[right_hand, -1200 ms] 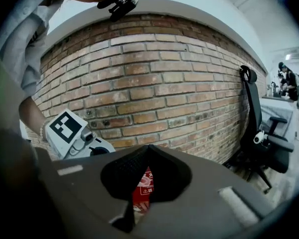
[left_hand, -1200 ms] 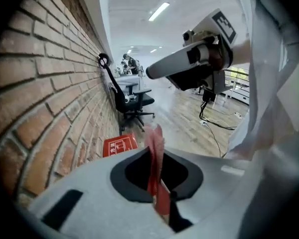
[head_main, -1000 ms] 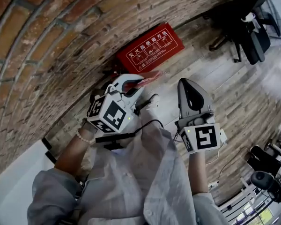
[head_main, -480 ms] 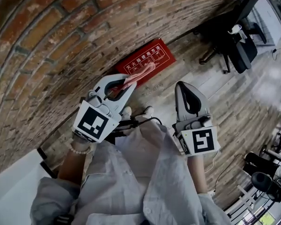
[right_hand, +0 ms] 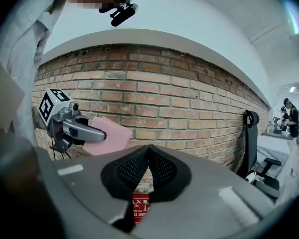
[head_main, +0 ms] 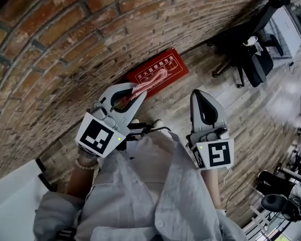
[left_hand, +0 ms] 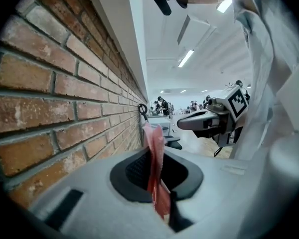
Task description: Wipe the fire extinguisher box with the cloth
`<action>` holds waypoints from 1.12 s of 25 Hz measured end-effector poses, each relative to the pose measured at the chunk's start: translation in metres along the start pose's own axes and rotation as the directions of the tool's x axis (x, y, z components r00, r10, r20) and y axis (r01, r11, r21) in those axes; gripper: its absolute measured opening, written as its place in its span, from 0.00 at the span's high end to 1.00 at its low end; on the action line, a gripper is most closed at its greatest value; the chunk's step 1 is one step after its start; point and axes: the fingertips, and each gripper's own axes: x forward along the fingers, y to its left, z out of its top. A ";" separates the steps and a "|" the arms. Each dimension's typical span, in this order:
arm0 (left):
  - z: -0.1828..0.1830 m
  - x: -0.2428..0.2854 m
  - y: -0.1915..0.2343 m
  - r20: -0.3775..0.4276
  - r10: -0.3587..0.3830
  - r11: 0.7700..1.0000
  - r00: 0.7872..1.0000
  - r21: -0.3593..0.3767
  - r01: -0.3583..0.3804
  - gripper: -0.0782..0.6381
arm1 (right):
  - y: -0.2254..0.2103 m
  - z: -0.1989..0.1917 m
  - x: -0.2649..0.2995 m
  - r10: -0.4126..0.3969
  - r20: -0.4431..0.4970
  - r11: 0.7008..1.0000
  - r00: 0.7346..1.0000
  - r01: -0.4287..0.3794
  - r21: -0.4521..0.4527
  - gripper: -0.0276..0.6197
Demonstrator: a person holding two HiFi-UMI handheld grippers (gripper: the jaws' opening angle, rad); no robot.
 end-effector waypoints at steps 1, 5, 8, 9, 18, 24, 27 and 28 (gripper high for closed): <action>0.000 0.000 0.001 0.007 0.006 1.000 1.000 -0.007 -0.006 0.88 | 0.001 0.002 0.001 0.004 0.006 1.000 1.000 -0.004 -0.004 0.95; 0.000 -0.002 0.006 0.013 0.025 0.999 1.000 -0.023 -0.025 0.88 | 0.006 0.008 0.007 0.010 0.005 1.000 1.000 -0.010 -0.019 0.95; -0.001 -0.002 0.005 0.005 0.028 0.999 1.000 -0.033 -0.027 0.88 | 0.011 0.009 0.007 0.022 -0.009 0.999 1.000 -0.022 -0.036 0.95; -0.001 -0.002 0.005 0.005 0.027 0.999 1.000 -0.032 -0.026 0.88 | 0.012 0.010 0.008 0.024 -0.007 0.999 1.000 -0.024 -0.036 0.95; 0.002 0.001 0.004 0.020 0.014 0.999 1.000 -0.032 -0.013 0.88 | 0.014 0.005 0.009 0.033 0.014 0.999 0.999 -0.033 -0.037 0.95; -0.001 0.002 0.002 0.016 0.001 0.999 1.000 -0.033 0.000 0.88 | 0.013 0.004 0.009 0.023 -0.001 0.999 1.000 -0.023 -0.039 0.95; -0.001 0.002 0.001 0.023 -0.006 0.997 1.000 -0.074 0.007 0.88 | 0.011 0.003 0.008 0.010 -0.010 0.999 1.000 -0.010 -0.037 0.95; -0.001 0.003 0.001 0.021 -0.010 0.997 1.000 -0.071 0.011 0.88 | 0.010 0.003 0.008 0.007 -0.012 0.999 1.000 -0.008 -0.036 0.95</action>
